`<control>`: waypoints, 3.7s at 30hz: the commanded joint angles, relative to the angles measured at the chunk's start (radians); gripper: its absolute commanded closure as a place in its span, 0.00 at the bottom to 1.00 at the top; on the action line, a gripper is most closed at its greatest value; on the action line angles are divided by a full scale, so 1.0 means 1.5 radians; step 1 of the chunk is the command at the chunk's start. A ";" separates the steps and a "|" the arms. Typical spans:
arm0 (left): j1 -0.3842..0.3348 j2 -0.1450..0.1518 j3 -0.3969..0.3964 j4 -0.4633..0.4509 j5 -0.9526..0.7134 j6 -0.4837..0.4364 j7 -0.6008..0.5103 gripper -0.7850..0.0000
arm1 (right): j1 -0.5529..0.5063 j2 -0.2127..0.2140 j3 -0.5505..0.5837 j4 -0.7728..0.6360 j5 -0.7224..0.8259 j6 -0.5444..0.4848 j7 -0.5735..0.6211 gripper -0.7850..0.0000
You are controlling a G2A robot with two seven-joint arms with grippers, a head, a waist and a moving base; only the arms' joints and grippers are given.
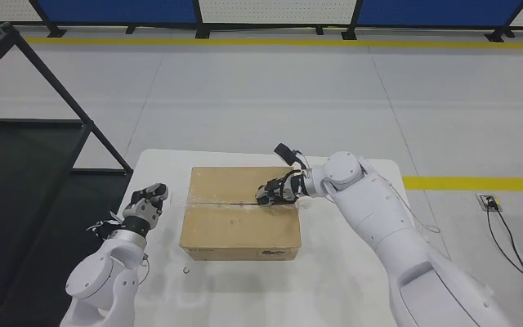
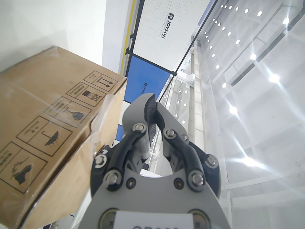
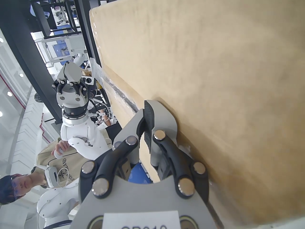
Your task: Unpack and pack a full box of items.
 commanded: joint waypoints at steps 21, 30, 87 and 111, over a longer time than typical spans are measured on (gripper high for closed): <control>-0.010 0.003 0.015 0.005 0.001 0.001 0.006 1.00 | -0.294 0.189 0.233 -0.583 -0.162 0.278 0.025 1.00; -0.008 0.004 0.020 0.001 0.003 0.001 0.007 1.00 | -0.398 0.220 0.327 -0.707 -0.157 0.318 -0.016 1.00; 0.012 0.004 0.004 -0.001 -0.068 -0.071 0.034 1.00 | -0.374 0.224 0.307 -0.612 0.001 0.235 -0.158 1.00; 0.019 0.010 0.034 0.052 -0.039 -0.030 -0.012 1.00 | -0.172 0.140 0.046 -0.445 -0.022 0.261 -0.142 1.00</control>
